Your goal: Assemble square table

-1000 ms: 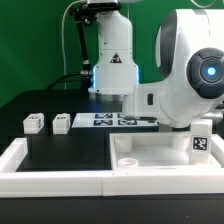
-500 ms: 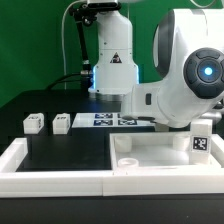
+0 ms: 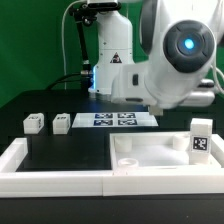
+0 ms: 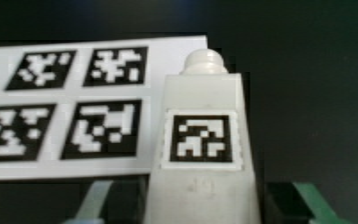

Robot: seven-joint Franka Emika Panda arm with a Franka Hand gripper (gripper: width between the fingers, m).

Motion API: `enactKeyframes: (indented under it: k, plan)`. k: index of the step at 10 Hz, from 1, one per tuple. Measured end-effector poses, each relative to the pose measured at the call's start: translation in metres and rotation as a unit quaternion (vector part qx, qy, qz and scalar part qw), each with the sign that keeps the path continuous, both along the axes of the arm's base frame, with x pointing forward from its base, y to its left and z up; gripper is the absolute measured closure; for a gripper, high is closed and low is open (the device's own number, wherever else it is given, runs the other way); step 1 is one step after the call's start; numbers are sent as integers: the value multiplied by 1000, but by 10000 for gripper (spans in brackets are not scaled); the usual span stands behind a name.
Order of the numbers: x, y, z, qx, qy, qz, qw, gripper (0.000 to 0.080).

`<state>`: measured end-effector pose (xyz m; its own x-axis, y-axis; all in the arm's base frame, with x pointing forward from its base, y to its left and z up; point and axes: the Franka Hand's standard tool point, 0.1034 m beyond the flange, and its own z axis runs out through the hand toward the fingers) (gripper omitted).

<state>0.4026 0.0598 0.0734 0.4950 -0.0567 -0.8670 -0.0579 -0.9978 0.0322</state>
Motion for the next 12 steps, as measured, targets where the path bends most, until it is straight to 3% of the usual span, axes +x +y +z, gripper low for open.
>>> enactKeyframes:
  k: [2, 4, 6, 9, 12]
  plan:
    - [10, -9, 26, -13, -6, -8, 1000, 502]
    - [16, -9, 20, -13, -34, -8, 999, 502]
    - [27, -16, 17, 5, -122, 14, 992, 502]
    - [55, -27, 35, 26, -219, 30, 975, 503]
    - [72, -27, 56, 29, -289, 26, 956, 503]
